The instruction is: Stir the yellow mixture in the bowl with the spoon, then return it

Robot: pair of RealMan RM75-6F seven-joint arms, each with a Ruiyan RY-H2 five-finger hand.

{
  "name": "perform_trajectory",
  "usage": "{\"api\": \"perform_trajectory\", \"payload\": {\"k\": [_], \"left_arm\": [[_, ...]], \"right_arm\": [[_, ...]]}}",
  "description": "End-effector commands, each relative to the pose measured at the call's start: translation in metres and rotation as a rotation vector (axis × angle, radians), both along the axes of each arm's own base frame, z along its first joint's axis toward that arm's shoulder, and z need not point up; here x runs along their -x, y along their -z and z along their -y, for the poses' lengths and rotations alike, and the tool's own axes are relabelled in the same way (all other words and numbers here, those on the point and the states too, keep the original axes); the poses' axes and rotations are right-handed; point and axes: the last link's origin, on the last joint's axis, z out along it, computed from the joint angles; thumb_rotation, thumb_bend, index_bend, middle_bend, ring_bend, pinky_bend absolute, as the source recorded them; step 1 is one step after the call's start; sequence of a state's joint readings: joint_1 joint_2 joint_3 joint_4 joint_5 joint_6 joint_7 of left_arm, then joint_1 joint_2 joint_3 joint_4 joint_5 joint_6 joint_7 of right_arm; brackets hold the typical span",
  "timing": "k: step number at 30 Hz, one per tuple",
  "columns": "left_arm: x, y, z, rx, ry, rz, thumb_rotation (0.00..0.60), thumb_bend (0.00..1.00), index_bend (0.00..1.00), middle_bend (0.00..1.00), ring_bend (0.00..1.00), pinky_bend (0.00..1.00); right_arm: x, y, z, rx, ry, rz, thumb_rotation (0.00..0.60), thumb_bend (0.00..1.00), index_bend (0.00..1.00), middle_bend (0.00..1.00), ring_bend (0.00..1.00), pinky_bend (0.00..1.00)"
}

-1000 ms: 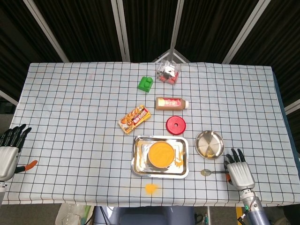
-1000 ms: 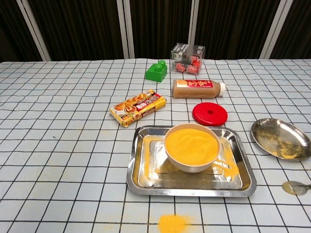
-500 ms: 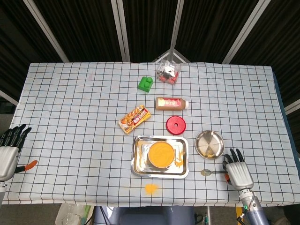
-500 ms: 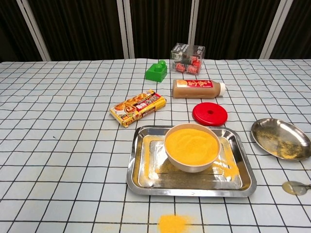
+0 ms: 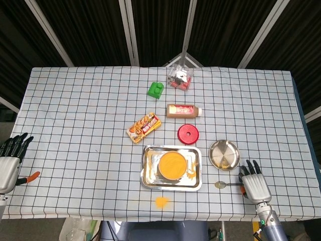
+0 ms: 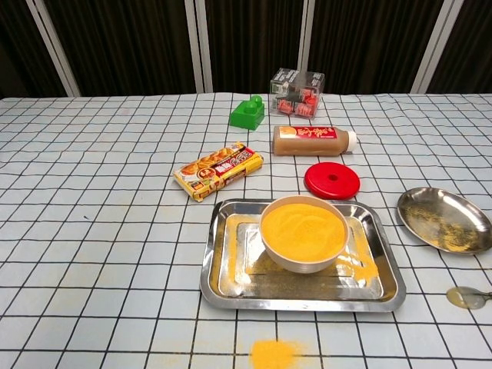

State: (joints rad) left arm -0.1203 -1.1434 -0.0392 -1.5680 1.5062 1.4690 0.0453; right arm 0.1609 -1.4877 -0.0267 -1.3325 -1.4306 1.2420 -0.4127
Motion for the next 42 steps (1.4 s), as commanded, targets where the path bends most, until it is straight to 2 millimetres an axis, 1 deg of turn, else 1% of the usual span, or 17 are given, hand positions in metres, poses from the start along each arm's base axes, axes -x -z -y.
{"api": "perform_trajectory", "payload": {"k": [1, 7, 18, 22, 27, 35, 42], "left_arm": [[0.0, 0.0, 0.0, 0.0, 0.0, 0.0, 0.6, 0.0, 0.0, 0.0, 0.0, 0.0], [0.0, 0.0, 0.0, -0.001, -0.003, 0.003, 0.6, 0.0, 0.0, 0.0, 0.0, 0.0], [0.0, -0.001, 0.0, -0.003, -0.001, 0.007, 0.6, 0.0, 0.0, 0.0, 0.0, 0.0], [0.0, -0.001, 0.0, -0.003, -0.001, 0.008, 0.6, 0.0, 0.0, 0.0, 0.0, 0.0], [0.0, 0.0, 0.0, 0.0, -0.001, 0.008, 0.6, 0.0, 0.0, 0.0, 0.0, 0.0], [-0.001, 0.0, 0.0, 0.003, 0.005, 0.008, 0.6, 0.0, 0.0, 0.0, 0.0, 0.0], [-0.002, 0.0, -0.001, 0.015, 0.016, 0.005, 0.6, 0.0, 0.0, 0.0, 0.0, 0.0]], "right_arm": [[0.0, 0.0, 0.0, -0.001, -0.001, 0.0, 0.6, 0.46, 0.53, 0.25, 0.0, 0.0], [0.0, 0.0, -0.001, 0.0, -0.001, 0.002, 0.6, 0.48, 0.58, 0.25, 0.0, 0.0], [0.0, -0.001, -0.001, 0.006, 0.005, 0.005, 0.6, 0.48, 0.6, 0.25, 0.0, 0.0], [-0.002, -0.005, 0.001, 0.018, 0.008, 0.023, 0.6, 0.48, 0.6, 0.25, 0.0, 0.0], [-0.012, -0.014, 0.006, 0.052, 0.001, 0.071, 0.6, 0.48, 0.6, 0.25, 0.0, 0.0], [-0.033, -0.031, 0.019, 0.098, -0.001, 0.132, 0.6, 0.49, 0.6, 0.25, 0.0, 0.0], [-0.058, -0.04, 0.039, 0.134, -0.018, 0.148, 0.6, 0.49, 0.6, 0.25, 0.0, 0.0]]}}
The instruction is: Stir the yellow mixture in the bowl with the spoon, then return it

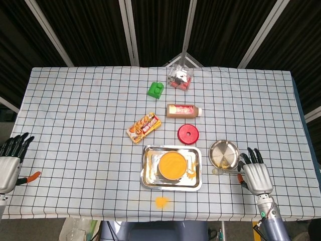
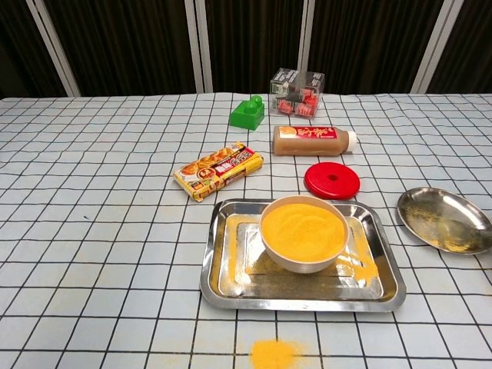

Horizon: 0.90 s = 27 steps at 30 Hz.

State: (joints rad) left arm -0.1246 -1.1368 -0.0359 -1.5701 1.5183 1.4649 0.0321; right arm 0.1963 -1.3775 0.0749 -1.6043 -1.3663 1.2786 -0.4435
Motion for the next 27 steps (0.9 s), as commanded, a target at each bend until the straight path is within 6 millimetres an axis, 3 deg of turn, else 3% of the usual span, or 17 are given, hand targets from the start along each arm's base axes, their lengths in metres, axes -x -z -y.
{"api": "perform_trajectory", "payload": {"k": [1, 11, 19, 27], "left_arm": [[0.0, 0.0, -0.001, 0.005, 0.005, -0.003, 0.6, 0.0, 0.0, 0.0, 0.0, 0.0], [0.0, 0.0, -0.003, 0.028, -0.001, 0.019, 0.6, 0.0, 0.0, 0.0, 0.0, 0.0], [0.001, -0.001, -0.001, 0.045, -0.022, 0.066, 0.6, 0.0, 0.0, 0.0, 0.0, 0.0], [0.0, -0.002, -0.002, 0.053, -0.031, 0.099, 0.6, 0.0, 0.0, 0.0, 0.0, 0.0]], "right_arm": [[-0.012, -0.005, 0.012, 0.019, -0.008, -0.003, 0.6, 0.49, 0.6, 0.25, 0.0, 0.0], [-0.049, 0.016, 0.033, -0.013, 0.003, -0.027, 0.6, 0.49, 0.6, 0.25, 0.0, 0.0], [-0.077, 0.051, 0.031, -0.063, -0.026, -0.07, 0.6, 0.49, 0.6, 0.25, 0.0, 0.0], [-0.099, 0.07, 0.035, -0.056, -0.049, -0.094, 0.6, 0.49, 0.6, 0.25, 0.0, 0.0]]}}
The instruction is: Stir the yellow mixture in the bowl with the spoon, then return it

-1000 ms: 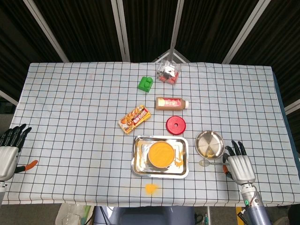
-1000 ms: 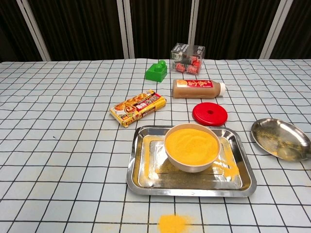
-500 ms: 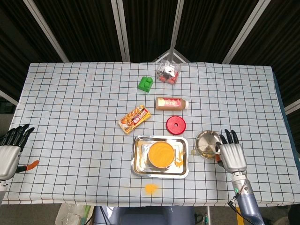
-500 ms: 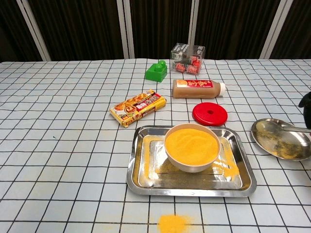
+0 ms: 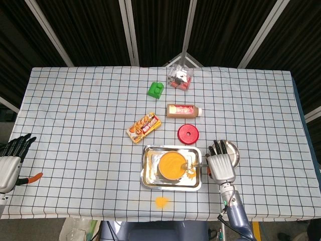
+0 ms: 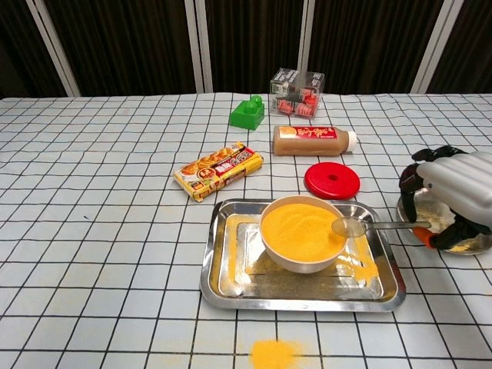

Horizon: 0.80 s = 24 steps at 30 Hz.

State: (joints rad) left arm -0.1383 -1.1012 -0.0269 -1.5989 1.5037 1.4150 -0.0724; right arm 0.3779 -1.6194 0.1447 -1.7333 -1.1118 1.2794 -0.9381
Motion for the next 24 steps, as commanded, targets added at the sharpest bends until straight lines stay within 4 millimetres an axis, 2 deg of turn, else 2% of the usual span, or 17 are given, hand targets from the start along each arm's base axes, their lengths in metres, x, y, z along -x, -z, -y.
{"api": "perform_trajectory", "payload": {"k": [1, 11, 24], "left_arm": [[0.0, 0.0, 0.0, 0.004, -0.001, 0.006, 0.6, 0.0, 0.0, 0.0, 0.0, 0.0], [0.0, -0.002, -0.001, 0.007, -0.002, 0.025, 0.6, 0.0, 0.0, 0.0, 0.0, 0.0], [-0.001, -0.001, -0.002, 0.007, -0.005, 0.027, 0.6, 0.0, 0.0, 0.0, 0.0, 0.0]], "right_arm": [[-0.006, 0.005, 0.003, 0.008, 0.0, -0.013, 0.6, 0.49, 0.6, 0.25, 0.0, 0.0], [-0.011, 0.013, 0.004, 0.02, 0.0, -0.033, 0.6, 0.49, 0.59, 0.25, 0.0, 0.0], [-0.03, 0.006, 0.003, 0.041, -0.046, -0.015, 0.6, 0.49, 0.58, 0.25, 0.0, 0.0]]}}
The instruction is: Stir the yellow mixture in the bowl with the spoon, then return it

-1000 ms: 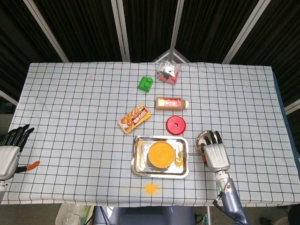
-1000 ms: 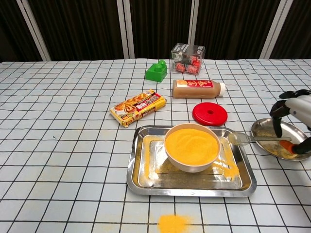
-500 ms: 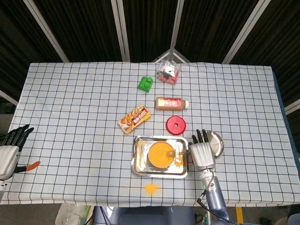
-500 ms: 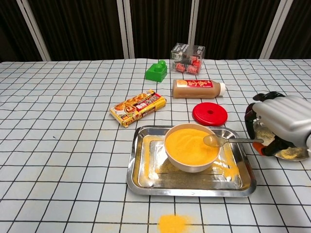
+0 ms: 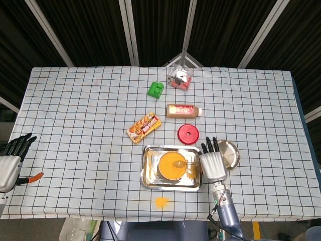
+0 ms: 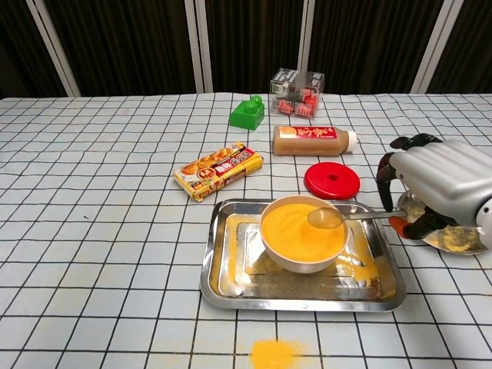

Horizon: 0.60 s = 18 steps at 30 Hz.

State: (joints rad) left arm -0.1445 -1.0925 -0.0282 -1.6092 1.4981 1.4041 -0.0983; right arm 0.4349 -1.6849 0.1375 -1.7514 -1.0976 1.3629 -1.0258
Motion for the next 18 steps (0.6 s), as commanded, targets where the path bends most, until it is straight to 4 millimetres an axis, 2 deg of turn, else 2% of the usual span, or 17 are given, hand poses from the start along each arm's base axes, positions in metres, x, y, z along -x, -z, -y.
{"api": "perform_trajectory", "payload": {"k": [1, 14, 18], "left_arm": [[0.0, 0.0, 0.0, -0.001, 0.0, 0.0, 0.6, 0.0, 0.0, 0.0, 0.0, 0.0], [0.0, -0.001, -0.001, 0.001, -0.004, 0.007, 0.6, 0.0, 0.0, 0.0, 0.0, 0.0], [0.0, 0.0, -0.001, 0.002, -0.004, 0.009, 0.6, 0.0, 0.0, 0.0, 0.0, 0.0]], "right_arm": [[-0.004, -0.001, 0.0, 0.003, -0.007, -0.001, 0.6, 0.49, 0.58, 0.25, 0.0, 0.0], [-0.01, 0.007, -0.002, -0.009, -0.017, -0.037, 0.6, 0.49, 0.57, 0.25, 0.0, 0.0], [-0.01, 0.01, -0.003, -0.009, -0.015, -0.047, 0.6, 0.49, 0.51, 0.24, 0.0, 0.0]]}}
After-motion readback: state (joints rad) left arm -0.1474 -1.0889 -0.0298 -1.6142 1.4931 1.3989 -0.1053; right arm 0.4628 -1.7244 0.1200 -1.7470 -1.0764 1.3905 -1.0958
